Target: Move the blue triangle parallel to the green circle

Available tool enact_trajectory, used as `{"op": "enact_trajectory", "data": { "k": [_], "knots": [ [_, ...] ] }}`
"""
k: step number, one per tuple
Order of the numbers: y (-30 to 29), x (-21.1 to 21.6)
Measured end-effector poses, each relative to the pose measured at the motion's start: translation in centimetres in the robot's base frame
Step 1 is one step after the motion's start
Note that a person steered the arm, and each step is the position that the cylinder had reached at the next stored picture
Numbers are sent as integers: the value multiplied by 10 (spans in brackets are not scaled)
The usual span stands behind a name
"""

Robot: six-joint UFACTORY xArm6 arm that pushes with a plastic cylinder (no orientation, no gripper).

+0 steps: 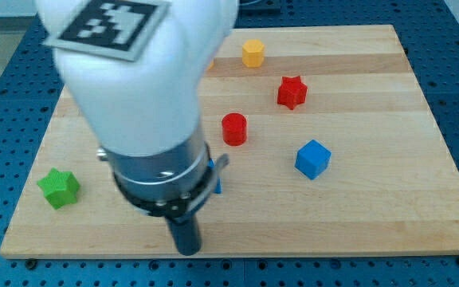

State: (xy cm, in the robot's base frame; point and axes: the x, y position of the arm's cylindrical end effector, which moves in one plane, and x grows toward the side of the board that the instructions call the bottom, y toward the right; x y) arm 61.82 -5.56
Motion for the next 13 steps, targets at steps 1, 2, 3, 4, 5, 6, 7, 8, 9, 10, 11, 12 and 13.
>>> {"op": "enact_trajectory", "data": {
  "k": [1,2,3,4,5,6,7,8,9,10,11,12,13],
  "knots": [
    [19,-1],
    [19,-3],
    [16,-4],
    [16,-24],
    [16,-61],
    [12,-86],
    [-8,-87],
    [-30,-87],
    [-46,-86],
    [-55,-105],
    [-66,-135],
    [-66,-159],
    [-60,-159]
  ]
}}
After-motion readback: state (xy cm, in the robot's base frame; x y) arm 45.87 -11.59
